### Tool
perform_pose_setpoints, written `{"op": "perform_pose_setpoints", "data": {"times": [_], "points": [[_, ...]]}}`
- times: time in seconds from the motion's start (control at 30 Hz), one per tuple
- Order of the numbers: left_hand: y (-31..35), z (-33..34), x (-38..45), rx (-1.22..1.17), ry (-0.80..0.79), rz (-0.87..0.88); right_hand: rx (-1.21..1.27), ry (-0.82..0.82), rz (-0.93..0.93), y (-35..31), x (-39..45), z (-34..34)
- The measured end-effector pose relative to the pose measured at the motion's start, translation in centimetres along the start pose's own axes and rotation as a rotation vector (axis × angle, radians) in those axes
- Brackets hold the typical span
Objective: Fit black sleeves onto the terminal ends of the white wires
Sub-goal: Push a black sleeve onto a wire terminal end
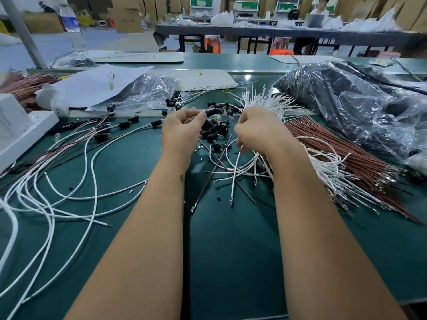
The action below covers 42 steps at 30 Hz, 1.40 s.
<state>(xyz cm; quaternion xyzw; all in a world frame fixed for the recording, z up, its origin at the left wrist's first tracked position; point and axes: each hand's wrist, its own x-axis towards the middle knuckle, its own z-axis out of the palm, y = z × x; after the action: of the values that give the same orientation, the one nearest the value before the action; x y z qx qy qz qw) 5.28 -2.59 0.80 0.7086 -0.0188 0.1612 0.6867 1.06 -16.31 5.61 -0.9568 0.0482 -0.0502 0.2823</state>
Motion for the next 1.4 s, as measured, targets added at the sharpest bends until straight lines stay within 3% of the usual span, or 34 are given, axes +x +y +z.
{"op": "perform_pose_setpoints", "data": {"times": [0.17,0.3,0.67,1.4], "points": [[0.2,-0.2,-0.1,0.004,-0.018,-0.045,0.168,0.269,-0.078,0.3,0.4,1.3],[0.5,-0.4,-0.2,-0.008,-0.04,-0.103,0.395,0.384,-0.094,0.4,0.7,2.6],[1.0,-0.7,-0.6,0.019,-0.093,-0.185,0.442,0.481,-0.144,1.3,0.8,3.0],[0.9,-1.4,-0.3,0.051,-0.17,-0.15,0.327,0.416,-0.246,1.8,1.3,3.3]]}}
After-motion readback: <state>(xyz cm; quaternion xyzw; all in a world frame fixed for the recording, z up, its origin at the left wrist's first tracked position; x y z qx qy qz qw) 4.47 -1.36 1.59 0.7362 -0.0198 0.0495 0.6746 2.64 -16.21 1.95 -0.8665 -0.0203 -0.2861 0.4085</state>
